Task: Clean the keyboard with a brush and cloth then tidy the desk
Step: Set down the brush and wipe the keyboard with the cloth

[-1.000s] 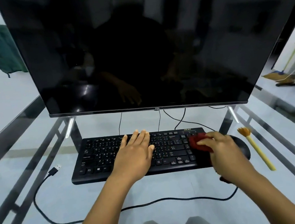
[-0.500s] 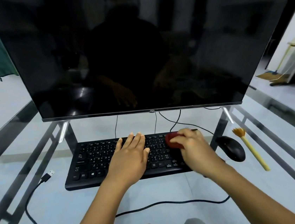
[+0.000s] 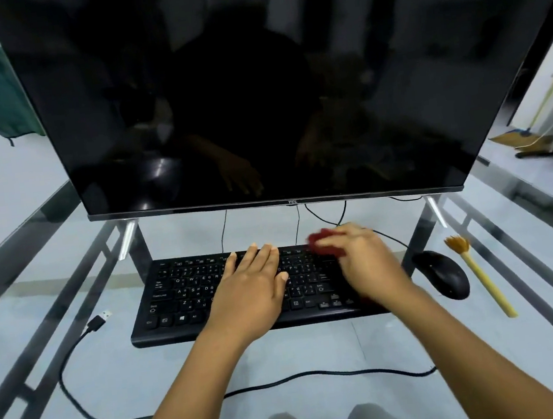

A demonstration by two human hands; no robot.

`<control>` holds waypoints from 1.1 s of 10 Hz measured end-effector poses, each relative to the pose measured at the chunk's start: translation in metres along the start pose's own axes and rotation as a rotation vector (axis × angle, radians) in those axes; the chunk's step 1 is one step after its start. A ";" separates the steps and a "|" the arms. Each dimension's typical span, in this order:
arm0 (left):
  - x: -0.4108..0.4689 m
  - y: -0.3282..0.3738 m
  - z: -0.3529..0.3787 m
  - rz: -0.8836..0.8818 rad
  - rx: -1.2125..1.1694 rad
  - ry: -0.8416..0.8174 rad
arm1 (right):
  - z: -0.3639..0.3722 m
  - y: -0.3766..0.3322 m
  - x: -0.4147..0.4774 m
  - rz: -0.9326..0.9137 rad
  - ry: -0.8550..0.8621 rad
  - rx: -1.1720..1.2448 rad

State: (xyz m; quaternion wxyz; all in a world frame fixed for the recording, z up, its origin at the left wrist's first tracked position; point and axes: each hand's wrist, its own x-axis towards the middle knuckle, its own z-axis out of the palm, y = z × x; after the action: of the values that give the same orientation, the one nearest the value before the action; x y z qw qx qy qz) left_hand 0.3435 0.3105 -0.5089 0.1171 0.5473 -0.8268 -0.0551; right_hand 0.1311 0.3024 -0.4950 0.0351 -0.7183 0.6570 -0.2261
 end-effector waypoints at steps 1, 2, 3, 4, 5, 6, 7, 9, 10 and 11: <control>0.000 0.000 0.001 0.000 0.009 0.003 | -0.012 0.023 0.016 0.361 0.049 -0.085; 0.001 -0.001 0.001 0.000 0.001 0.003 | -0.003 -0.003 0.012 0.231 0.018 -0.056; 0.001 -0.001 0.001 0.004 -0.010 0.023 | 0.005 -0.025 -0.010 -0.068 -0.072 0.003; 0.001 -0.001 0.001 0.002 -0.017 0.013 | 0.000 -0.010 -0.008 0.014 -0.006 0.026; 0.000 -0.002 0.001 0.002 -0.023 0.008 | -0.004 0.005 0.003 0.246 0.072 0.004; 0.001 -0.002 0.001 -0.001 -0.008 0.011 | 0.002 -0.016 -0.010 0.044 -0.013 0.055; 0.001 -0.001 0.001 0.005 -0.008 0.018 | -0.003 -0.024 -0.035 -0.203 -0.140 0.060; 0.000 -0.001 0.001 -0.006 -0.009 0.008 | -0.016 0.017 -0.023 0.251 0.080 -0.045; 0.002 -0.001 0.001 -0.008 -0.011 0.016 | -0.010 -0.015 -0.045 -0.040 -0.060 0.018; 0.002 -0.002 0.001 0.001 -0.020 0.024 | -0.014 -0.027 -0.063 -0.255 -0.192 0.030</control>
State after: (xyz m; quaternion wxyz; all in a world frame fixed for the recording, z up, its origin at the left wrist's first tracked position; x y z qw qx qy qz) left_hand 0.3440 0.3080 -0.5103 0.1326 0.5464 -0.8251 -0.0564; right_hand 0.1490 0.3699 -0.4907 0.0795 -0.8137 0.5505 -0.1688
